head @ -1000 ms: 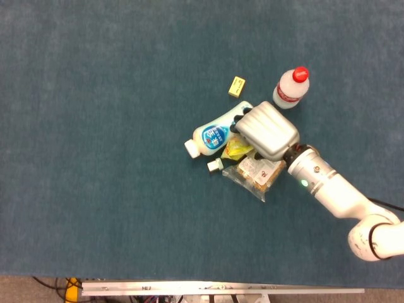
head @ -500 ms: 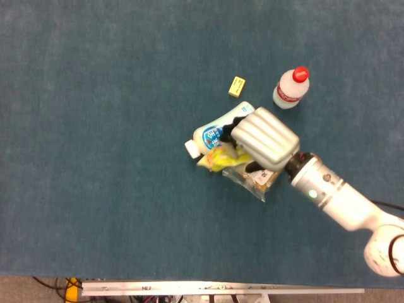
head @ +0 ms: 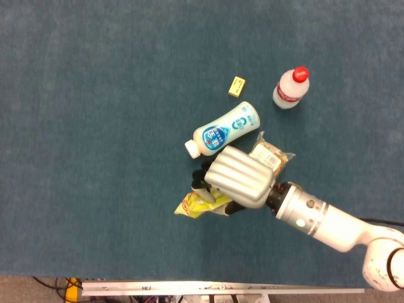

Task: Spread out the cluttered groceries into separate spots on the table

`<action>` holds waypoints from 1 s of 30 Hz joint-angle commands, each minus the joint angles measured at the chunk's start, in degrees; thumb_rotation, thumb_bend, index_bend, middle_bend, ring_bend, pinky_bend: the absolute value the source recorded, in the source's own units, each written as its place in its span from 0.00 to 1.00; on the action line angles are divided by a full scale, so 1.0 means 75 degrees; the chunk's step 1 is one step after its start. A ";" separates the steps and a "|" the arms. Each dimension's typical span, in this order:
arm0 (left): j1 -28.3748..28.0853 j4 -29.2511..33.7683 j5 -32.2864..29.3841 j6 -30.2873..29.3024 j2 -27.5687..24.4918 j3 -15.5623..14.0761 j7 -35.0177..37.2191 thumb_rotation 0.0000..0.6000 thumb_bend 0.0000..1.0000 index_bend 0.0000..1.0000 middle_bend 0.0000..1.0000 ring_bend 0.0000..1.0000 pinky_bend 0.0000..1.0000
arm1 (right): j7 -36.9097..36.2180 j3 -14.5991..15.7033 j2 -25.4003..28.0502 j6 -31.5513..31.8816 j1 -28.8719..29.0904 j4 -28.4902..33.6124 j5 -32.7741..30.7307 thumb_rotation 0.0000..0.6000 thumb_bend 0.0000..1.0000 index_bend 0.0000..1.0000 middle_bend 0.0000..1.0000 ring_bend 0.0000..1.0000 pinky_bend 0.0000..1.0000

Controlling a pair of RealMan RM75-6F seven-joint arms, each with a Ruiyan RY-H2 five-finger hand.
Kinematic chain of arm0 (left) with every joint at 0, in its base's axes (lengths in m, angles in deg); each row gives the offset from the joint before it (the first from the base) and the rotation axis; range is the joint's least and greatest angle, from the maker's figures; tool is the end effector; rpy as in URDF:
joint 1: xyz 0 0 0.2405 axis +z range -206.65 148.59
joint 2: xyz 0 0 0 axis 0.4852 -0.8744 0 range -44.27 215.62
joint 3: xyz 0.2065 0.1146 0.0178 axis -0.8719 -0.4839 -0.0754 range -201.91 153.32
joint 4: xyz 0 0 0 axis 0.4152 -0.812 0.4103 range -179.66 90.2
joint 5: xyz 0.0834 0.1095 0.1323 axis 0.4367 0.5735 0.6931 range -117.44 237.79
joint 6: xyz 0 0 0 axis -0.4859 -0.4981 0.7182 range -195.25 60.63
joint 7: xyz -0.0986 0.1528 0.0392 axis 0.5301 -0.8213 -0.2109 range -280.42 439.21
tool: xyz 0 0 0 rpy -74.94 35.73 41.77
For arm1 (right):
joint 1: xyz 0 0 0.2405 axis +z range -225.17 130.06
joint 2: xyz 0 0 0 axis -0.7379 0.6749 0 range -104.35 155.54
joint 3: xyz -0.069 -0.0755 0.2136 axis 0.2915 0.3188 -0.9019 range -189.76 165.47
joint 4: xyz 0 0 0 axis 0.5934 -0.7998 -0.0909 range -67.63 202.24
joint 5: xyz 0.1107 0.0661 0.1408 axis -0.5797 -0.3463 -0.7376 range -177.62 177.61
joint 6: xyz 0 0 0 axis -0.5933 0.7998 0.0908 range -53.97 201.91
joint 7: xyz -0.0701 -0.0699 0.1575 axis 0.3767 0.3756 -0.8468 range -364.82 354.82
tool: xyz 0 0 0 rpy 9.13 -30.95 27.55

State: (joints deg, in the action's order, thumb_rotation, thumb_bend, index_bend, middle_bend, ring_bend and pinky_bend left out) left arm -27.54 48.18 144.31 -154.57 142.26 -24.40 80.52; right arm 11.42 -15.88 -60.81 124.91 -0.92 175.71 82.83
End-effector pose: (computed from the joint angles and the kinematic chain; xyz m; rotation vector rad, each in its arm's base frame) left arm -0.3203 0.1763 0.2082 -1.3272 -0.9079 -0.7212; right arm -0.0016 -0.2383 -0.0372 2.4077 -0.8928 1.2540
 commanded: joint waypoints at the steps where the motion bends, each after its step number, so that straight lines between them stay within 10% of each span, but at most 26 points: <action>1: 0.0008 0.0001 -0.0008 0.0007 -0.0002 -0.0006 -0.0005 1.00 0.44 0.38 0.35 0.27 0.22 | 0.0201 0.0182 -0.0064 -0.0176 0.0058 -0.0135 0.0076 1.00 0.24 0.71 0.61 0.55 0.74; 13: -0.0026 0.0009 0.0007 0.0072 0.0026 0.0005 -0.0056 1.00 0.44 0.38 0.35 0.27 0.22 | 0.0646 0.0415 0.0550 -0.0619 0.0169 0.0209 -0.0247 1.00 0.08 0.08 0.27 0.25 0.45; 30: -0.0102 -0.0030 0.0034 0.0203 0.0145 0.0000 -0.0102 1.00 0.44 0.38 0.35 0.27 0.22 | 0.1352 0.0785 0.1290 -0.0063 -0.0316 -0.0736 0.0061 1.00 0.05 0.06 0.27 0.23 0.44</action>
State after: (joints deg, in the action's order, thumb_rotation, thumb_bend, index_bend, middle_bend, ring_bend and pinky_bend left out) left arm -28.30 47.96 144.57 -153.05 143.35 -24.40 79.75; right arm 21.23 -10.10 -51.03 124.17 -2.91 171.05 83.48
